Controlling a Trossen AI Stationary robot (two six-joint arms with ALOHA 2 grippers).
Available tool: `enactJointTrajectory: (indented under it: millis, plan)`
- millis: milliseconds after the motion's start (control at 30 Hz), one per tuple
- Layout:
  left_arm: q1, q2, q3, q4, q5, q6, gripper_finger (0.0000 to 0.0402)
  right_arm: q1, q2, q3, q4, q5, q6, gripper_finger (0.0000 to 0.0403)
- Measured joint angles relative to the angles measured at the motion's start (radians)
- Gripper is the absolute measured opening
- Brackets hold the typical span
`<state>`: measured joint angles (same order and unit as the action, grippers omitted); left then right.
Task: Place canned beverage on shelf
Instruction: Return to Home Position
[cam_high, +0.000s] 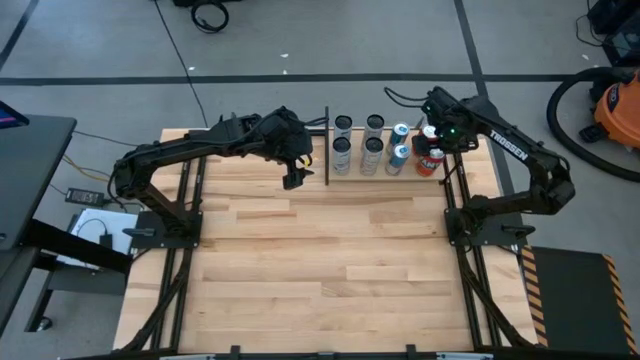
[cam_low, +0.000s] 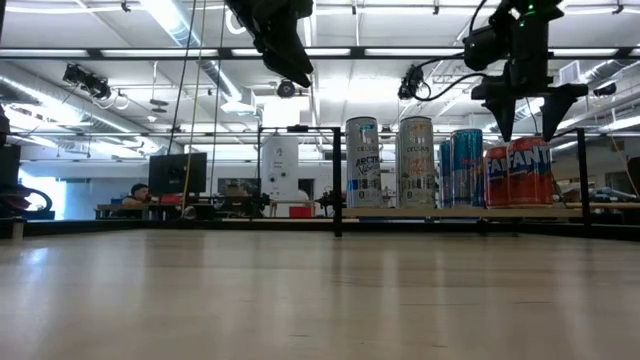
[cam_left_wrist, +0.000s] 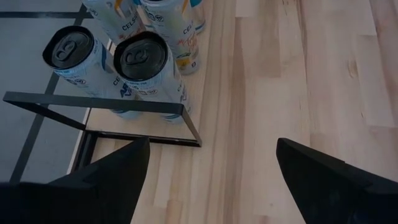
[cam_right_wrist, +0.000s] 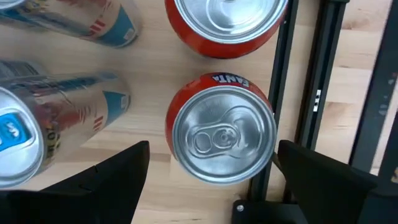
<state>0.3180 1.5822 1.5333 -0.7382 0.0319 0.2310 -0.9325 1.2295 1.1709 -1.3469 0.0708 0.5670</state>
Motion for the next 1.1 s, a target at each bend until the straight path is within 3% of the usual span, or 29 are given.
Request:
enactJointTrajectory:
  millis: [300, 767, 1100]
  plan:
    - [0.000, 0.000, 0.000, 0.000, 0.000, 0.000, 0.0353, -0.008, 0.032, 0.000, 0.000, 0.035, -0.062, 0.0359]
    - [0.000, 0.000, 0.000, 0.000, 0.000, 0.000, 0.0353, -0.018, 0.046, 0.002, -0.023, 0.064, -0.178, 0.0292]
    - [0.000, 0.000, 0.000, -0.002, 0.000, 0.000, 0.0353, -0.017, 0.046, 0.002, -0.056, 0.063, -0.230, 0.0297]
